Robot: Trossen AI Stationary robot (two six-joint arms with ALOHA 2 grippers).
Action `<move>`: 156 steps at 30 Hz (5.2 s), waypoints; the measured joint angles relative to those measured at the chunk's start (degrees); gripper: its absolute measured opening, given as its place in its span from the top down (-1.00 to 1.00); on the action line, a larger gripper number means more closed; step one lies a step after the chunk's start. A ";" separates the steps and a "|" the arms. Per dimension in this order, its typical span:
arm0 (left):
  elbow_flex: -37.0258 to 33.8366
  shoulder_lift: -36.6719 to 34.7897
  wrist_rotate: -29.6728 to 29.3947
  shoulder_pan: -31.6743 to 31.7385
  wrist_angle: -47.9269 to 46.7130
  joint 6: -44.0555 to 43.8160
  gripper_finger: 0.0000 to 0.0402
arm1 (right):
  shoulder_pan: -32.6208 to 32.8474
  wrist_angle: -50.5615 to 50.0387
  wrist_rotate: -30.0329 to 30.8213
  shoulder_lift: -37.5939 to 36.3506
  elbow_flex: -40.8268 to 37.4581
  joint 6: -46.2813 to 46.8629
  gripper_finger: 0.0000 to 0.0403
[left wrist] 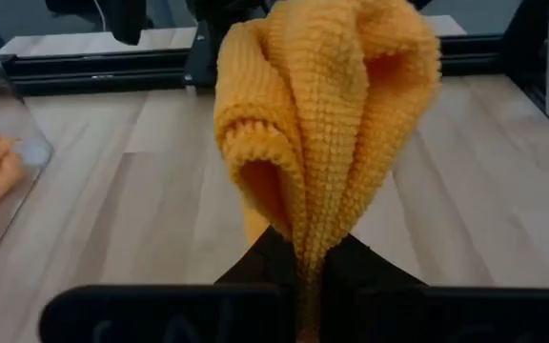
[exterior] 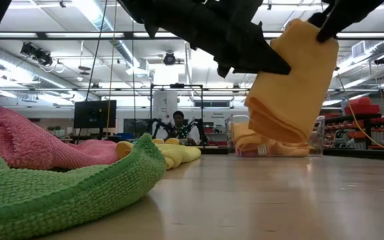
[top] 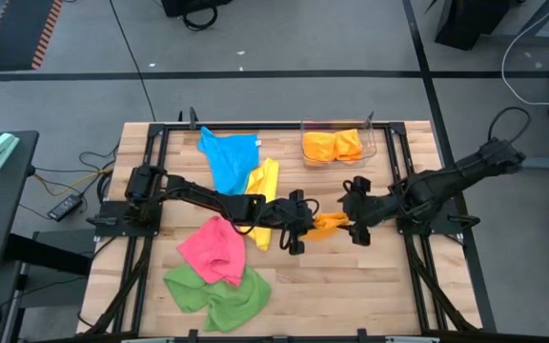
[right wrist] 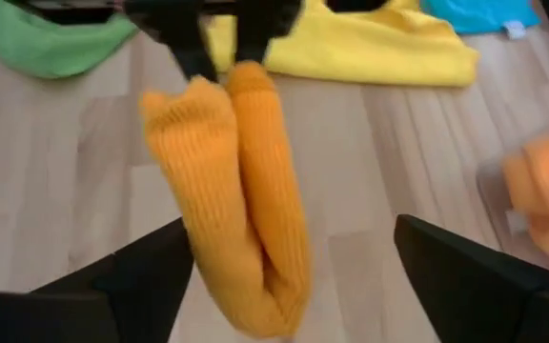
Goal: Fold microfiber towels
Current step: Fold the orange microfiber cloth
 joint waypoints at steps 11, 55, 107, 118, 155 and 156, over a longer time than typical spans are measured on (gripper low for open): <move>0.00 0.00 -6.32 0.04 0.00 17.17 0.89 | -6.71 1.67 -4.61 7.66 1.88 -10.21 -0.96; 0.04 -5.29 -15.48 -0.55 -15.14 14.24 0.09 | -9.03 -0.45 14.24 10.87 -1.81 -24.34 0.92; 0.07 13.88 -5.15 -8.35 2.46 -11.42 0.49 | -0.87 10.76 -18.98 25.23 1.71 -12.68 0.92; -0.05 12.48 -5.36 -10.13 0.01 -3.30 0.62 | -0.10 15.56 -16.37 25.89 0.48 -24.05 0.92; 0.00 12.86 -14.30 -11.52 3.26 -6.04 0.93 | 0.20 15.32 -39.58 29.33 0.70 -16.08 0.93; 0.00 12.98 -14.32 -11.52 3.30 -6.04 0.94 | 0.04 15.21 -39.84 30.17 0.68 -16.32 0.93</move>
